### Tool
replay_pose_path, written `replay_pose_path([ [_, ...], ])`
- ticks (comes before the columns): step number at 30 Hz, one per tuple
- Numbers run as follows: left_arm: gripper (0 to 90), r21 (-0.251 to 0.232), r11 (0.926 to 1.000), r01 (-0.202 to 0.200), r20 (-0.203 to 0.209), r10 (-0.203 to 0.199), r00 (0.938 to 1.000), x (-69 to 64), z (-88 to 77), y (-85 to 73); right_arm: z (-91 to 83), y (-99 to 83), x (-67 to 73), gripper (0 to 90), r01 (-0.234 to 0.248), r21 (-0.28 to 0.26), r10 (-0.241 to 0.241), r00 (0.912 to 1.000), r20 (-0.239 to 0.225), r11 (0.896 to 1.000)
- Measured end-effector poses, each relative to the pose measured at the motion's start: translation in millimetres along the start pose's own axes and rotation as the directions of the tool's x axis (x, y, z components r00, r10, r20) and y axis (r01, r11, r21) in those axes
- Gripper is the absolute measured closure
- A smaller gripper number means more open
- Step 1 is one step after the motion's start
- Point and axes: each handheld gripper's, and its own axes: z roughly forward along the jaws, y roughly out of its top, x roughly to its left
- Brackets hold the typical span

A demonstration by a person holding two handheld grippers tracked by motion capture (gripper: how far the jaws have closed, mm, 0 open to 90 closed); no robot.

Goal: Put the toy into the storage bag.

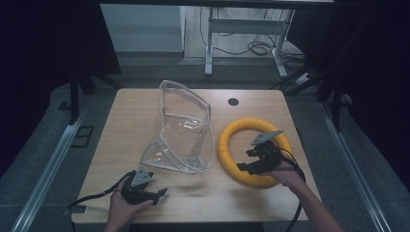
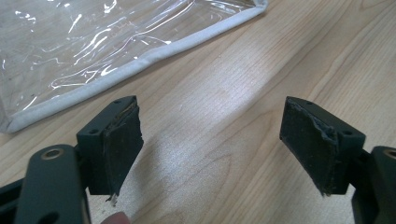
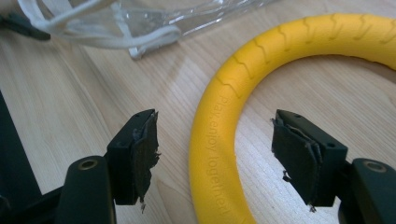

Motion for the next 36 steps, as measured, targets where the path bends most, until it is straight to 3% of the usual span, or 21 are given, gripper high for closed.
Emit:
replay_pose_path([
  [7, 20.8, -0.006, 1.0000, 0.001, -0.001, -0.001, 1.0000, 0.0, -1.8, 0.2, 13.8, 13.8, 4.3, 32.5, 0.052, 0.124, -0.050, 0.9986, -0.017, 0.991],
  [16, 20.8, -0.005, 1.0000, 0.001, 0.000, -0.001, 1.0000, -0.2, -1.0, 0.1, 36.0, 15.7, 5.1, 32.6, 0.084, 0.268, -0.081, 0.9965, -0.023, 0.960],
  [21, 20.8, 0.001, 1.0000, 0.000, 0.003, 0.000, 1.0000, -0.5, 0.1, -0.1, 49.6, 15.0, 7.1, 32.6, 0.109, 0.342, -0.110, 0.9938, -0.018, 0.933],
  [26, 20.8, -0.001, 1.0000, 0.000, 0.002, 0.000, 1.0000, -0.3, -0.6, 0.0, 60.3, 15.2, 5.3, 33.1, 0.112, 0.390, -0.111, 0.9935, -0.025, 0.914],
  [32, 20.8, 0.002, 1.0000, 0.000, 0.004, 0.000, 1.0000, -0.5, 0.2, -0.2, 71.2, 13.9, 5.3, 35.4, 0.119, 0.462, -0.120, 0.9924, -0.027, 0.879],
  [36, 20.8, 0.002, 1.0000, 0.002, 0.004, -0.002, 1.0000, -0.7, 0.4, -0.3, 77.1, 11.5, 5.0, 37.7, 0.117, 0.491, -0.125, 0.9920, -0.017, 0.863],
])
